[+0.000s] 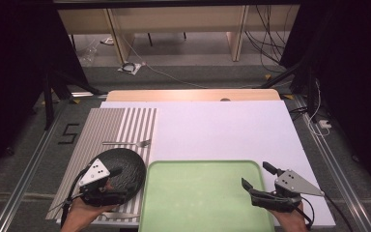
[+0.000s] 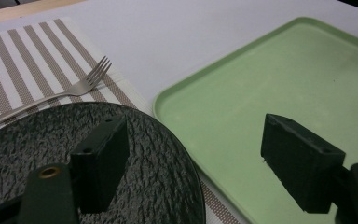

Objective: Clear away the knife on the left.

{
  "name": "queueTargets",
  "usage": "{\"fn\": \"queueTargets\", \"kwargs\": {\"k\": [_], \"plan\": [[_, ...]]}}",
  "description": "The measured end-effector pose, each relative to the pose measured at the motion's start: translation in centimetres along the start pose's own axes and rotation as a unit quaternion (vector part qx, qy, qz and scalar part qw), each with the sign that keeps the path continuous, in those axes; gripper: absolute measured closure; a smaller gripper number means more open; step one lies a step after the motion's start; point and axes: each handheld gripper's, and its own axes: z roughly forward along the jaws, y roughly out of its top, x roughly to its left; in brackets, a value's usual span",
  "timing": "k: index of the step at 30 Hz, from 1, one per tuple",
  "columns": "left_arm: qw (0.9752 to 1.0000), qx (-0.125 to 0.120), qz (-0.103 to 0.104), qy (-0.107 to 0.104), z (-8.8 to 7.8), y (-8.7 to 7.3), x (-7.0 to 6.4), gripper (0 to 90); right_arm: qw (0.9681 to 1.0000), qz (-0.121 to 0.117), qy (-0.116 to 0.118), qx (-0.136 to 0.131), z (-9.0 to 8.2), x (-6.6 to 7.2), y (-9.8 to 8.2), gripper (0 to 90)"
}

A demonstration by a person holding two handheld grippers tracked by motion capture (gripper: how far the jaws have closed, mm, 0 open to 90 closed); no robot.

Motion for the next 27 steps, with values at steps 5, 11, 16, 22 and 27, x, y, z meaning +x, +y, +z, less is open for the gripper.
{"fn": "queueTargets", "kwargs": {"k": [5, 11, 16, 22, 27], "plan": [[0.9999, 0.015, 0.005, 0.0, -0.1, 0.0, 0.2, 23.3, 1.0, -0.002, 0.002, -0.001, 0.0, 0.0, 0.0, 13.3], [0.9995, 0.031, 0.007, 0.005, -0.5, -0.2, 0.7, 23.3, 1.0, -0.002, 0.004, -0.002, 0.0, 0.0, 0.0, 13.6], [0.9988, 0.045, 0.01, 0.015, -1.1, -0.3, 1.2, 23.4, 1.0, -0.003, 0.004, 0.002, 0.0, 0.0, 0.0, 13.7], [0.9972, 0.071, 0.006, 0.019, -1.8, -0.6, 1.9, 23.4, 1.0, -0.003, 0.005, 0.001, 0.0, 0.0, 0.0, 13.9], [0.9957, 0.089, 0.012, 0.025, -2.2, -1.0, 2.2, 23.6, 1.0, -0.002, 0.006, 0.002, 0.0, 0.1, 0.0, 14.0]]}}
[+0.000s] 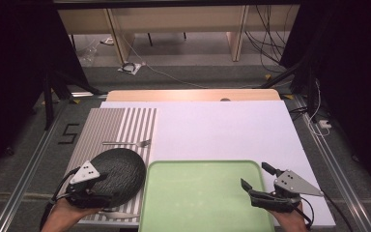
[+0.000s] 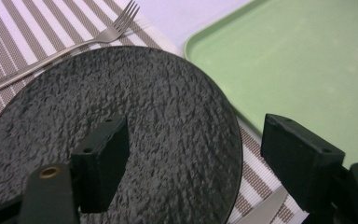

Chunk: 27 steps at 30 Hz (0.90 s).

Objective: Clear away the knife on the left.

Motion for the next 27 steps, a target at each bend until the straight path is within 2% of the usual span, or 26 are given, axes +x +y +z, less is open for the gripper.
{"fn": "queueTargets", "kwargs": {"k": [9, 14, 22, 27], "plan": [[0.9998, 0.019, 0.004, 0.009, -0.6, -0.7, 0.7, 23.9, 1.0, -0.001, 0.002, 0.002, 0.1, -0.1, -0.1, 14.2], [0.9997, 0.024, 0.006, 0.005, -1.0, -1.0, 0.7, 24.5, 1.0, 0.0, 0.002, 0.003, 0.2, -0.1, -0.1, 14.4], [0.9981, 0.056, 0.022, 0.014, -1.2, -1.4, 0.9, 24.8, 1.0, 0.0, 0.003, -0.002, 0.2, -0.1, 0.0, 14.6], [0.997, 0.071, 0.022, 0.021, -1.7, -2.0, 1.4, 24.7, 1.0, -0.001, 0.004, -0.001, 0.2, -0.1, 0.0, 14.7]]}}
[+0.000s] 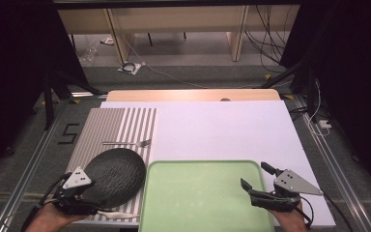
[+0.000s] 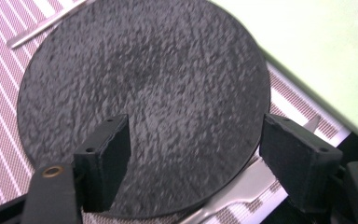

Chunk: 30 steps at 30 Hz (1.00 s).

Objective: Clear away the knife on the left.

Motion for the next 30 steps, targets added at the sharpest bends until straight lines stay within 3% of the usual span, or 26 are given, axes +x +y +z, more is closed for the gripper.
{"fn": "queueTargets", "kwargs": {"k": [17, 30], "plan": [[0.9989, 0.045, 0.002, 0.016, -0.6, -2.0, 1.2, 27.3, 1.0, -0.001, 0.002, 0.002, 0.0, 0.0, 0.0, 14.9], [0.9942, 0.106, 0.005, 0.016, -0.1, -3.5, 1.9, 29.0, 1.0, -0.003, 0.003, 0.005, 0.2, 0.1, 0.0, 15.0]]}}
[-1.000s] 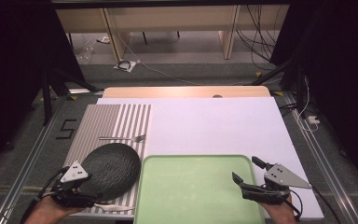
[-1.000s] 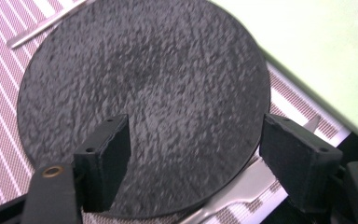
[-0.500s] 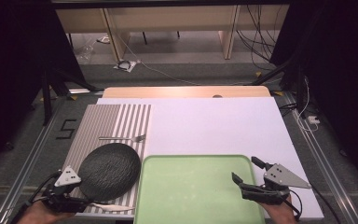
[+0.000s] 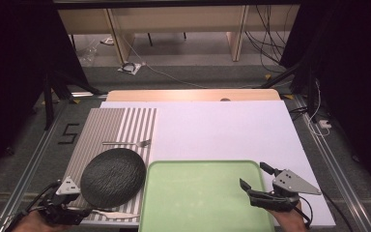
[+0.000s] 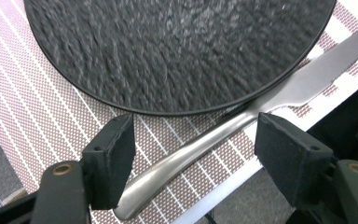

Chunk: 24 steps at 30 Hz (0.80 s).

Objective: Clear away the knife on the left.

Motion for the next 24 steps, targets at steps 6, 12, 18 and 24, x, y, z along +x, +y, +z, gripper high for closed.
{"fn": "queueTargets", "kwargs": {"k": [6, 12, 18, 24], "plan": [[0.9996, 0.026, 0.001, -0.01, 0.6, -0.1, 0.2, 30.9, 1.0, 0.002, 0.001, 0.002, 0.0, 0.0, 0.0, 15.0], [0.9992, 0.036, 0.003, -0.018, 1.2, 0.0, 0.3, 32.6, 1.0, 0.002, 0.001, 0.003, 0.1, 0.0, 0.0, 15.1], [0.9981, 0.054, 0.014, -0.026, 1.8, 0.3, 0.1, 34.5, 1.0, 0.002, 0.001, 0.003, 0.1, 0.0, 0.0, 15.1], [0.9974, 0.06, 0.028, -0.028, 2.0, 0.5, -0.1, 37.0, 1.0, 0.001, 0.001, 0.004, 0.1, 0.0, 0.0, 15.1]]}}
